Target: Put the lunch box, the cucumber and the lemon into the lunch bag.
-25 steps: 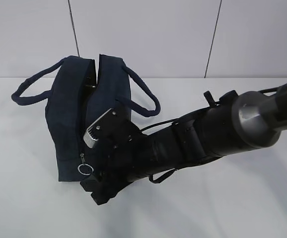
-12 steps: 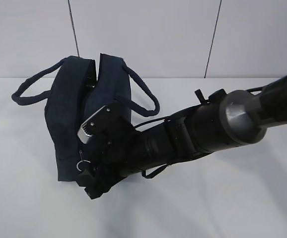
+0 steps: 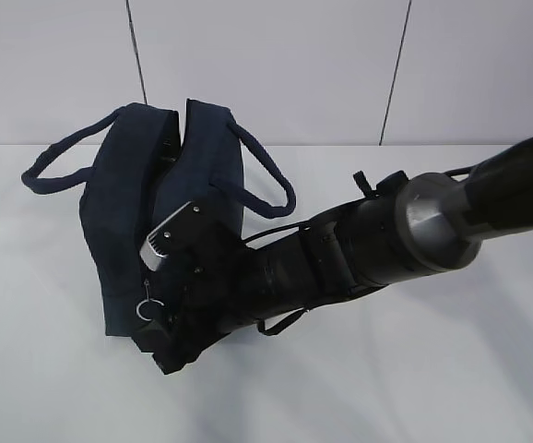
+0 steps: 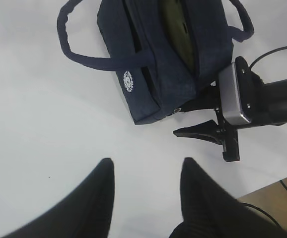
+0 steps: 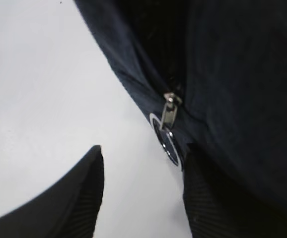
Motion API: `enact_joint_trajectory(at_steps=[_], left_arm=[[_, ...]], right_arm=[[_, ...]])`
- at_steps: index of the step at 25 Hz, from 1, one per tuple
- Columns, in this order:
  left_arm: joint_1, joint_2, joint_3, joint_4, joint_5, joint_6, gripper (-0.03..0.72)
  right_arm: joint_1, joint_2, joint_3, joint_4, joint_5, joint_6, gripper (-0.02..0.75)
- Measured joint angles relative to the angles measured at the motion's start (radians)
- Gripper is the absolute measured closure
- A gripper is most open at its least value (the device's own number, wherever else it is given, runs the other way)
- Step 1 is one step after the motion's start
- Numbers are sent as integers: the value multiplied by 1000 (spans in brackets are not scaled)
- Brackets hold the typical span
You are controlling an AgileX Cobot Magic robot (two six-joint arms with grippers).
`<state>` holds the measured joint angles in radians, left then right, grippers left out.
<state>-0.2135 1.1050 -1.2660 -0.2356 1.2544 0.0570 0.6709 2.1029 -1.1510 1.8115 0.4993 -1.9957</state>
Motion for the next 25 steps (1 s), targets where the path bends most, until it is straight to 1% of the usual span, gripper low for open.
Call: enact_joint_trajectory(at_steps=[11,25], left_arm=[[0,0,0,2,0,0,411],[0,0,0,3,0,0,426]], right_arm=[[0,0,-25,0,67,0,363],[0,2,-26,0,70,0,363]])
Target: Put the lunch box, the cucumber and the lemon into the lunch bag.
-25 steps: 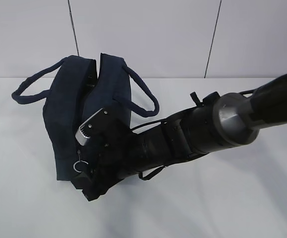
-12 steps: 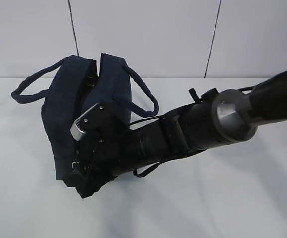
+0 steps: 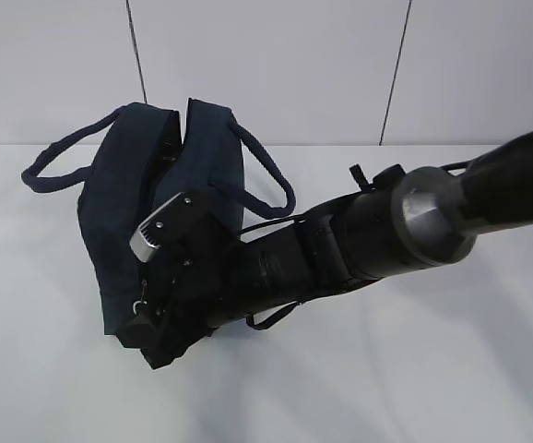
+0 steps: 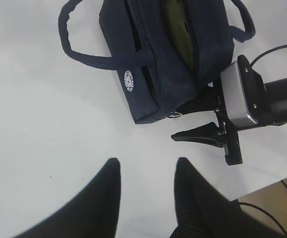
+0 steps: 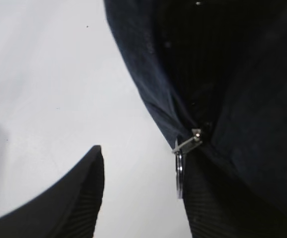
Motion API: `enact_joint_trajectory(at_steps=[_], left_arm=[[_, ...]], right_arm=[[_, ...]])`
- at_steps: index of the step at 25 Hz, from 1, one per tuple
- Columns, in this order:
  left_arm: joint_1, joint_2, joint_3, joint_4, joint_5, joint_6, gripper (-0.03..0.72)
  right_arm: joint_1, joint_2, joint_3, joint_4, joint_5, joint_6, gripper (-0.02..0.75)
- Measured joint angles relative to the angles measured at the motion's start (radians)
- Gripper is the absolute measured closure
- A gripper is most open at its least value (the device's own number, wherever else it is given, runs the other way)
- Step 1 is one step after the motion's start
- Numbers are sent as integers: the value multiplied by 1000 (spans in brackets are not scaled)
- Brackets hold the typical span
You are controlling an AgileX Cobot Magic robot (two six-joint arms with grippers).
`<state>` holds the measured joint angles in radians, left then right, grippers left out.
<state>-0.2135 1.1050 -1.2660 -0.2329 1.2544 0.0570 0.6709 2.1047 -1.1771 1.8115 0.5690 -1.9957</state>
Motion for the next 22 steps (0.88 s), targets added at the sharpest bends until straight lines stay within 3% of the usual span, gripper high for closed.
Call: enact_joint_trajectory(at_steps=[4,9,15,22], left_arm=[[0,0,0,0,0,0,430],[0,0,0,0,0,0,437],[0,0,0,0,0,0,443],[0,0,0,0,0,0,444]], right_arm=[[1,11,-12,0,-6,0,377],[1,11,-12,0,-13,0,488],[1,11,-12,0,-16,0,538],[1,11,-12,0,-25,15,729]])
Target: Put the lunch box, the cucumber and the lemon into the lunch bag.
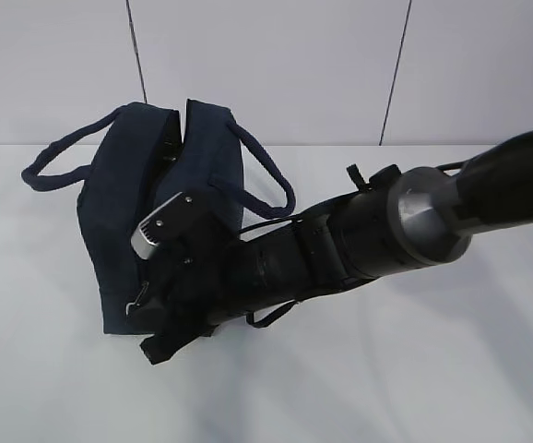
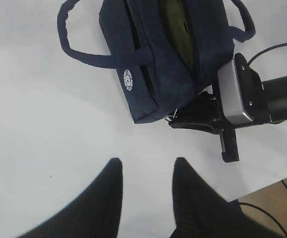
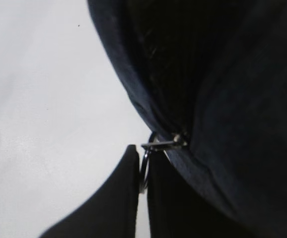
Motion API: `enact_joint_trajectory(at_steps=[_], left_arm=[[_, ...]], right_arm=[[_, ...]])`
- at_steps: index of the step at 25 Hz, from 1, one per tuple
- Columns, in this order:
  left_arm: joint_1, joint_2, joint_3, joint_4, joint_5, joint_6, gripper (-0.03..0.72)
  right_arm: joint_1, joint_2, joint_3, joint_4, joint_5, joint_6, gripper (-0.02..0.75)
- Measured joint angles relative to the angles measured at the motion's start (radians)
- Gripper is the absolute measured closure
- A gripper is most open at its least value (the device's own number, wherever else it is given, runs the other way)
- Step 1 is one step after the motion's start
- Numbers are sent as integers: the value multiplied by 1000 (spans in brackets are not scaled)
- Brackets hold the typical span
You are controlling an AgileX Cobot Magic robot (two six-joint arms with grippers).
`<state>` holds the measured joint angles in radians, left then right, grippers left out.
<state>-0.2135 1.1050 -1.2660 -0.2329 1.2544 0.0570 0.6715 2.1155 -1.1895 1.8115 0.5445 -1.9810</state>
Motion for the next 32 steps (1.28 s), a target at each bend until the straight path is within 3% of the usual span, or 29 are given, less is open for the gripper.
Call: enact_joint_trajectory(at_steps=[10,19,32], left_arm=[[0,0,0,0,0,0,444],[0,0,121,-19,0,0,444],[0,24,130,-27,0,0,444]], right_arm=[[0,0,-2,-3,-6,111,751],[2,-46,-3,-59,-6,210,751],[2,-138,-3,-145,-28,296,751]])
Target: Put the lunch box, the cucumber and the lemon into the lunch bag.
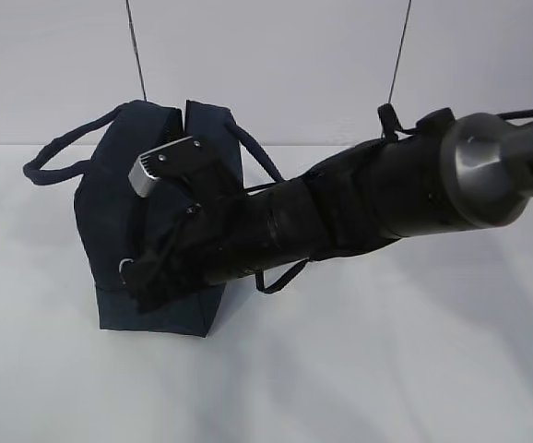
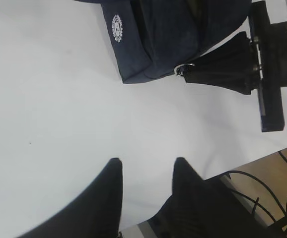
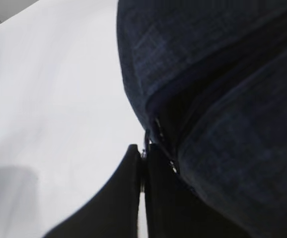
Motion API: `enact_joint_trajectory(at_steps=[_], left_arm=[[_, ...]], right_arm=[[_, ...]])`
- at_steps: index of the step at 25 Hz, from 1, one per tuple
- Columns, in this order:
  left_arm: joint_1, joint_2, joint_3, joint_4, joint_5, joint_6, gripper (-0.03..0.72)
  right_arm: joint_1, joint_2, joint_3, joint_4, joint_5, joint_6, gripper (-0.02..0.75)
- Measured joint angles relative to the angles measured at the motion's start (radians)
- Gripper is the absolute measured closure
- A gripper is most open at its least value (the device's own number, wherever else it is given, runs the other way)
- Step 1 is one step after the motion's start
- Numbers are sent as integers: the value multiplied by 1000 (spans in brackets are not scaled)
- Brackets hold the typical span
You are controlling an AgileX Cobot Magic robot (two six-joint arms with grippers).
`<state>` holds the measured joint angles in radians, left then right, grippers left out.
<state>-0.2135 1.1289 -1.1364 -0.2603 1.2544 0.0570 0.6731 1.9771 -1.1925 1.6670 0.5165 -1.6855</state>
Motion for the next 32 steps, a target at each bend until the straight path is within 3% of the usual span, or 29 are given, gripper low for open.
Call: enact_joint_trajectory(at_steps=[17,32], left_arm=[[0,2,0,-17,0,2,444],[0,10,102,-49,-40,20,444]], right_arm=[[0,-95,2,-69,-69,34,751],[0,-98,-95,-134,-109,28,751]])
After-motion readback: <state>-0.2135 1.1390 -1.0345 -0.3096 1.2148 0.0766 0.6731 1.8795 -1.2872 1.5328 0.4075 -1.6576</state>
